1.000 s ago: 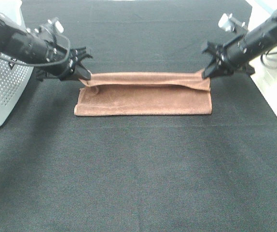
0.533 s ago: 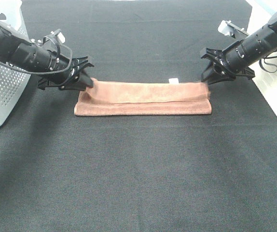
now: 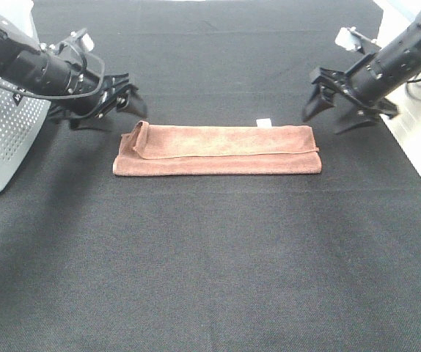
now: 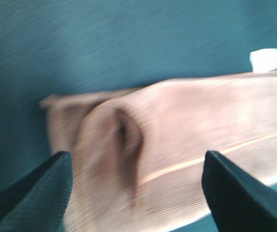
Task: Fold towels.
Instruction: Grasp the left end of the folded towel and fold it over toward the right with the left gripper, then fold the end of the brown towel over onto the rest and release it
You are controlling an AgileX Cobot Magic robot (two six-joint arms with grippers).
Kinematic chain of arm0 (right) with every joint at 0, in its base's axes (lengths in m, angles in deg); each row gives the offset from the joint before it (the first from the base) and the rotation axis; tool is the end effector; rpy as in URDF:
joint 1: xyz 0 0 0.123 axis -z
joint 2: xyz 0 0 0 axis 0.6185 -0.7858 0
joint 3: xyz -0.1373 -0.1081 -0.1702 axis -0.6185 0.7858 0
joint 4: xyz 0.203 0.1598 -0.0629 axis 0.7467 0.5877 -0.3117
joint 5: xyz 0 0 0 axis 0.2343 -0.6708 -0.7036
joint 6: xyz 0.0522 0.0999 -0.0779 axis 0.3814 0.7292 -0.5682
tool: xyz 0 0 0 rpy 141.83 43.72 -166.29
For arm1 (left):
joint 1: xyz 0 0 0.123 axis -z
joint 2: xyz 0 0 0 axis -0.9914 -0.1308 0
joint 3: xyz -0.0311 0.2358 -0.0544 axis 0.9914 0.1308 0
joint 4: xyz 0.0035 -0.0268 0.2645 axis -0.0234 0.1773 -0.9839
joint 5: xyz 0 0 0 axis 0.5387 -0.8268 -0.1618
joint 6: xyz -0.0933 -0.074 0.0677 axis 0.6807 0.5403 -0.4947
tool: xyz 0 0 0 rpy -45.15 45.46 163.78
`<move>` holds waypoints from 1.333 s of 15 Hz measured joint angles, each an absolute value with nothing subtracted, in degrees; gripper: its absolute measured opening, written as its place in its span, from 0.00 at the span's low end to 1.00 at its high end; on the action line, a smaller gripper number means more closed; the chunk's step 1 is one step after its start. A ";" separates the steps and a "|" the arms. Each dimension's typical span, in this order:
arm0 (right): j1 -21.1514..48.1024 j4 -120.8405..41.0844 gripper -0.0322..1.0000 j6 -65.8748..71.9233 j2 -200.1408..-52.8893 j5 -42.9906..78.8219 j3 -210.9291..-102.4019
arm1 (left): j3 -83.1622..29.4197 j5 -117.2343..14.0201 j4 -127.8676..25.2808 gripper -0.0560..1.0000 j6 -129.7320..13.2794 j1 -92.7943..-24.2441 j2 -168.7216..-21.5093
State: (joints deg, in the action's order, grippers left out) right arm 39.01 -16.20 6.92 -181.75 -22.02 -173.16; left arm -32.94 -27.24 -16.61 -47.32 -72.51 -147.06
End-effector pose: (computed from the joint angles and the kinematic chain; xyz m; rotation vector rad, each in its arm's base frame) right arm 0.4670 0.0477 0.0678 -0.0035 2.7692 0.5794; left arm 0.4599 -0.1300 0.0614 -0.1045 2.5567 -0.6716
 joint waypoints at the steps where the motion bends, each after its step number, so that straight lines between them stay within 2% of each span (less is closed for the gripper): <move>1: 39.01 -17.81 0.69 8.07 -181.75 -22.54 -173.16 | -32.94 -27.19 -20.56 0.73 -43.08 -72.51 -147.12; 5: 39.01 -19.35 0.69 9.10 -181.75 -23.34 -173.16 | -33.17 -27.47 -24.97 0.73 -37.35 -72.51 -149.30; 11: 39.01 -19.53 0.69 9.10 -181.75 -23.05 -173.16 | -38.61 -23.12 -13.05 0.71 -44.11 -72.51 -155.72; 12: 39.01 -19.53 0.69 9.10 -181.75 -22.77 -173.16 | -38.79 -22.32 -12.77 0.61 -44.16 -72.51 -156.00; 13: 39.01 -19.53 0.69 9.10 -181.75 -22.25 -173.16 | -38.79 -21.97 -12.82 0.46 -44.16 -72.51 -156.06; 14: 39.01 -19.53 0.69 9.10 -181.75 -22.19 -173.16 | -38.79 -21.86 -12.94 0.26 -44.16 -72.51 -156.06; 15: 39.01 -19.53 0.69 9.10 -181.75 -22.13 -173.16 | -38.84 -21.69 -13.28 0.11 -44.16 -72.68 -155.94; 16: 39.01 -19.53 0.69 9.10 -181.75 -22.13 -173.16 | -38.84 -21.46 -13.80 0.07 -43.25 -73.03 -155.60; 20: 39.01 -19.53 0.69 9.10 -181.75 -22.13 -173.16 | -39.01 -20.02 -23.37 0.07 -36.66 -74.69 -150.96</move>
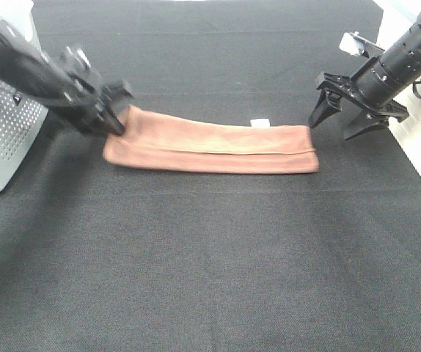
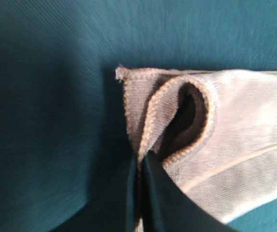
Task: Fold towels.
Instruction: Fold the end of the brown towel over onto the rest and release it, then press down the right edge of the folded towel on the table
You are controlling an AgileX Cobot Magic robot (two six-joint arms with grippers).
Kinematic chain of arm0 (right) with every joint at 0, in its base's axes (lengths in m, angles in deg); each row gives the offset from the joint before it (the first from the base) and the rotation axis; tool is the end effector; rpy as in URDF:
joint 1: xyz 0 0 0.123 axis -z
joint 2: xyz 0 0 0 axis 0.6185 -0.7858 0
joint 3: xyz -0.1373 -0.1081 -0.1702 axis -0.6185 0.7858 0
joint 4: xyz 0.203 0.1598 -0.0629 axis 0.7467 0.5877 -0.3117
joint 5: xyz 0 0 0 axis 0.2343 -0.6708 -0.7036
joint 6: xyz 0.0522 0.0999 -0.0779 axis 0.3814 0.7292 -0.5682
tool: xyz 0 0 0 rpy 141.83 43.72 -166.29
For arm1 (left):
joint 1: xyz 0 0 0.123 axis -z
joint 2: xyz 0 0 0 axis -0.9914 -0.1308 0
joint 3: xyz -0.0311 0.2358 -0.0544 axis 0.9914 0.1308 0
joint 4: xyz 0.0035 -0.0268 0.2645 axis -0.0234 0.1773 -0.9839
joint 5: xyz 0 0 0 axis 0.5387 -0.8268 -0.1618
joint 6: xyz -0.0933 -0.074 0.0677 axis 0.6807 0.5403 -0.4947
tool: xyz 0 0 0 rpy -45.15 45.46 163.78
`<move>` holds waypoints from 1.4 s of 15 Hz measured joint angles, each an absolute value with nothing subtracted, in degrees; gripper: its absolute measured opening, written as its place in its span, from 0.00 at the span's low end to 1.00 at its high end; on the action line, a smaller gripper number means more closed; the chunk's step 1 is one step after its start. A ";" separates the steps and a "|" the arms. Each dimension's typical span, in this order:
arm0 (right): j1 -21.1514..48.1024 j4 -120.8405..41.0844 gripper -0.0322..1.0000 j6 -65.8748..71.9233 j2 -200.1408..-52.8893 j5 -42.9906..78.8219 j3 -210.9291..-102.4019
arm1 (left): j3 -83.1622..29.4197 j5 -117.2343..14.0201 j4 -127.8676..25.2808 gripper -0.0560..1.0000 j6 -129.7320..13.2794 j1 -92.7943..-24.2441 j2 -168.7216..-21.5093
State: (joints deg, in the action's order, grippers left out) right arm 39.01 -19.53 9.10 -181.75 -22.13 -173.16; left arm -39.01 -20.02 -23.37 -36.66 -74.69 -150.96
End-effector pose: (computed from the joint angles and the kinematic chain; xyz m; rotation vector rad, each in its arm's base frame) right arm 0.4653 0.0426 0.0651 0.0013 2.7954 0.5243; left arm 0.4677 -0.1172 0.0521 -0.2179 2.6577 -0.7004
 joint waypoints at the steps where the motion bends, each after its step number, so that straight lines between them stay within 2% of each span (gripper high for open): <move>1: 39.01 -19.53 0.69 9.10 -181.75 -22.13 -173.16 | -39.01 -19.11 -26.40 0.07 -34.94 -74.75 -149.53; 5: 39.01 -19.53 0.69 9.10 -181.75 -22.31 -173.16 | -42.57 -12.46 -36.09 0.06 -26.92 -74.75 -146.03; 7: 39.01 -19.53 0.69 9.10 -181.75 -22.88 -173.16 | -48.18 -8.05 -32.65 0.06 -25.37 -73.66 -145.86; 10: 39.01 -19.53 0.69 9.10 -181.75 -23.51 -173.16 | -55.69 -7.02 -24.34 0.06 -24.17 -67.81 -148.95; 11: 39.01 -19.53 0.69 9.10 -181.75 -23.51 -173.16 | -55.69 -7.02 -24.34 0.06 -24.17 -67.81 -148.95; 12: 39.01 -19.53 0.69 9.16 -181.75 -24.08 -173.16 | -61.76 -7.53 -22.51 0.06 -21.76 -63.63 -154.68; 13: 39.01 -19.53 0.69 9.16 -181.75 -24.08 -173.16 | -61.76 -7.53 -22.51 0.06 -21.76 -63.63 -154.68; 17: 39.01 -19.53 0.69 9.16 -181.75 -24.94 -173.16 | -76.66 -10.40 -22.34 0.07 -14.54 -56.41 -168.03; 19: 39.01 -19.53 0.69 9.16 -181.75 -24.94 -173.16 | -80.15 -10.51 -21.93 0.13 -12.25 -54.81 -171.59; 21: 39.01 -19.53 0.69 9.16 -181.75 -24.94 -173.16 | -80.73 -11.95 -20.96 0.33 -11.96 -53.72 -172.73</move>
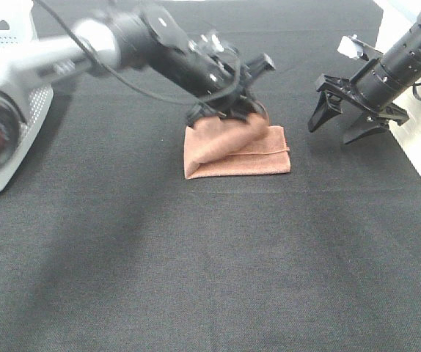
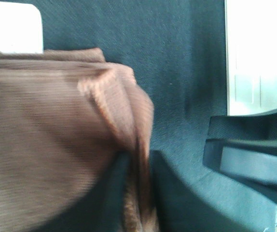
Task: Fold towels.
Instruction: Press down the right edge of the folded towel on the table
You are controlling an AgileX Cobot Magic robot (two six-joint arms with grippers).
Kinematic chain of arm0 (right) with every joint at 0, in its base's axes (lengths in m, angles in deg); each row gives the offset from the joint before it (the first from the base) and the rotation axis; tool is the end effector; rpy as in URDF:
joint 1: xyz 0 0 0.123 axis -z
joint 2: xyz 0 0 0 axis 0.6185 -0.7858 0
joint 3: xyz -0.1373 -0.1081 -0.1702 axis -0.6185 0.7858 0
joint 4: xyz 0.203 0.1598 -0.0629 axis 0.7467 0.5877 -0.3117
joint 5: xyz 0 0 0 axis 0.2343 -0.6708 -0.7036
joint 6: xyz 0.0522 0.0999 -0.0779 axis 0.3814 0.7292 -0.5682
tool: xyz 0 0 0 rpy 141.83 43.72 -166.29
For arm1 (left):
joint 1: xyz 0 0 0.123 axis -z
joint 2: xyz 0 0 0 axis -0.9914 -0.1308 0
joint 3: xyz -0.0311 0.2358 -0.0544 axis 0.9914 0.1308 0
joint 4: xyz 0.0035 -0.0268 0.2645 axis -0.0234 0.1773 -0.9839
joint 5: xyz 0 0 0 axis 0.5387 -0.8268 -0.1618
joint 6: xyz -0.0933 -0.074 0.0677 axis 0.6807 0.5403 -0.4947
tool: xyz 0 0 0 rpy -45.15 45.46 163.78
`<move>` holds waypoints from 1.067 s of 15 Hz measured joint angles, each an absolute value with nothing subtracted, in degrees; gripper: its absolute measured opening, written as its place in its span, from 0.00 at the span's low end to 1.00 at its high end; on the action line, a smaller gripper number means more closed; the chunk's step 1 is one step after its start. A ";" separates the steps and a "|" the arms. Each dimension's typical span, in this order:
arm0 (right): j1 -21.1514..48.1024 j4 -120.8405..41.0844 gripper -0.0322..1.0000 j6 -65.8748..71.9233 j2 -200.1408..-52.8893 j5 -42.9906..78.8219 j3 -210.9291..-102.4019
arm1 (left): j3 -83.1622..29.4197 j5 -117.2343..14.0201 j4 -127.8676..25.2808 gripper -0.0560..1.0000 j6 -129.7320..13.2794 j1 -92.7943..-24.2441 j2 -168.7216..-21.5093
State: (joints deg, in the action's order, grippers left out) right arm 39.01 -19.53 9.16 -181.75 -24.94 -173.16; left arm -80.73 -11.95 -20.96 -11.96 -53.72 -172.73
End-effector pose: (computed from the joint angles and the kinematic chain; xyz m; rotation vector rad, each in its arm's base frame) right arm 0.4590 0.0447 0.0641 -0.0128 2.8374 0.5512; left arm 0.4725 -0.3340 0.0831 -0.1546 2.6095 -1.1548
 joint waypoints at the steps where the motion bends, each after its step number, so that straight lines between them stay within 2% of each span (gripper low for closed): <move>1: 39.01 -19.53 0.69 9.16 -181.75 -24.94 -173.16 | -81.01 -12.35 -20.44 0.49 -11.96 -53.61 -172.73; 3: 39.01 -18.67 0.69 9.16 -181.75 -25.11 -173.16 | -81.36 -13.03 -16.78 0.71 -13.17 -53.55 -172.67; 4: 39.01 -17.52 0.69 9.10 -181.75 -25.74 -173.16 | -81.70 -12.75 -16.32 0.75 -15.52 -53.89 -172.67; 8: 38.66 -3.02 0.69 0.39 -181.75 -31.19 -173.16 | -83.36 -8.28 -18.67 0.76 -24.68 -60.14 -169.75; 10: 35.91 6.37 0.69 -5.11 -181.75 -31.76 -173.16 | -83.36 -4.55 -22.22 0.76 -25.20 -65.12 -167.69; 13: 32.76 9.81 0.69 -8.09 -181.75 -29.64 -173.16 | -83.48 -1.23 -22.91 0.76 -25.26 -68.39 -167.17; 16: 30.76 14.74 0.69 -9.92 -186.10 -29.64 -177.75 | -83.53 2.95 -23.48 0.76 -25.26 -70.74 -167.12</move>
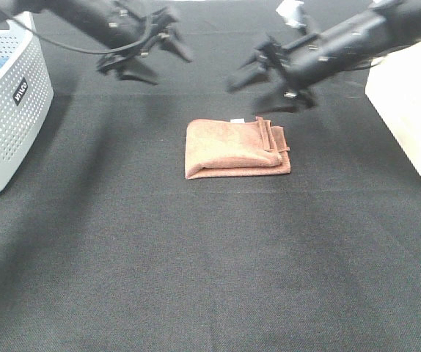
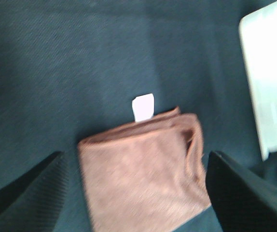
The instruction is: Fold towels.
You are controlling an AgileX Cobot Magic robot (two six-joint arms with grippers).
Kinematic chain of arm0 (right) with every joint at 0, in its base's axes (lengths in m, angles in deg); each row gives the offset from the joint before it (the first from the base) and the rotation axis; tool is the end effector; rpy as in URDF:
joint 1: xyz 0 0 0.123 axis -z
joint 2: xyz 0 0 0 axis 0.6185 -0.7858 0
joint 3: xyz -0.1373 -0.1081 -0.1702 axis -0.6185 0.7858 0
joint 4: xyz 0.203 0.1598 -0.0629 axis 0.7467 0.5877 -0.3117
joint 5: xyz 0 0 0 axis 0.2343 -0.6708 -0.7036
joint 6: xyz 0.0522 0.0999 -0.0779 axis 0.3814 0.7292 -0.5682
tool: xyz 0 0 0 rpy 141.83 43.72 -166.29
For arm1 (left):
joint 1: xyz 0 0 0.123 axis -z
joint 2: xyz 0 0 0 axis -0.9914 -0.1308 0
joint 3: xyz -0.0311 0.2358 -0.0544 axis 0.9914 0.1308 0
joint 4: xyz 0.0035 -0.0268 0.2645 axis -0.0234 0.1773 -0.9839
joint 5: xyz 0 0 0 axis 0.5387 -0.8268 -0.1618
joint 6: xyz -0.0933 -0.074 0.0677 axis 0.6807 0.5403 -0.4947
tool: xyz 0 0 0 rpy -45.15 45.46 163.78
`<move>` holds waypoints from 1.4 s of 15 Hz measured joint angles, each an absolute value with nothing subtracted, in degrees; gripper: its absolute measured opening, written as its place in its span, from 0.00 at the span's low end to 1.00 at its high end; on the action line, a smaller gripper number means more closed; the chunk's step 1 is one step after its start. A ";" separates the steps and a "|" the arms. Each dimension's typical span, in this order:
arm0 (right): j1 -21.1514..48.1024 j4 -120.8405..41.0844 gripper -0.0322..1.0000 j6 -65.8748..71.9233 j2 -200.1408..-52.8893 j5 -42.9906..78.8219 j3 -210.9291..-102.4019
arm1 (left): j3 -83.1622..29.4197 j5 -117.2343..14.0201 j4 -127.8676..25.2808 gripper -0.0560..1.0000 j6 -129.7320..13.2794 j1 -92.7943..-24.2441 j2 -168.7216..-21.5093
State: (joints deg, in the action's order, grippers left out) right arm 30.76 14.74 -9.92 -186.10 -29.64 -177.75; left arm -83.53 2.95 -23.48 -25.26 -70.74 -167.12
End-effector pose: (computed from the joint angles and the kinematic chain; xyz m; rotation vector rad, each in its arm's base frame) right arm 0.4647 0.1632 0.0930 -0.2119 2.5399 1.2112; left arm 0.5239 -0.1877 0.1394 -0.0146 2.5690 -0.9977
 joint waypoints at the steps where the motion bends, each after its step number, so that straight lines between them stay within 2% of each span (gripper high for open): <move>1: 30.76 15.83 0.69 -9.92 -189.08 -30.39 -179.92 | -83.53 3.64 -23.88 0.76 -25.31 -70.79 -167.12; 5: 31.56 15.25 0.69 -8.43 -196.93 -31.88 -183.36 | -83.53 5.07 -23.88 0.76 -25.31 -70.79 -167.12; 10: 37.29 11.64 0.69 -5.68 -197.16 -32.45 -183.82 | -83.53 5.41 -24.17 0.76 -25.31 -70.79 -167.12; 14: 37.80 8.38 0.69 -4.82 -196.93 -32.68 -184.05 | -83.53 5.47 -24.17 0.76 -25.31 -70.79 -167.12; 21: 37.69 -4.46 0.69 2.05 -184.67 -35.03 -184.05 | -83.53 9.65 -26.75 0.76 -25.31 -70.79 -163.79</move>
State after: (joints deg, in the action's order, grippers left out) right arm 37.69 -4.46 2.05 -184.67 -35.03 -184.05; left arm -83.53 9.65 -26.75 -25.31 -70.79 -163.79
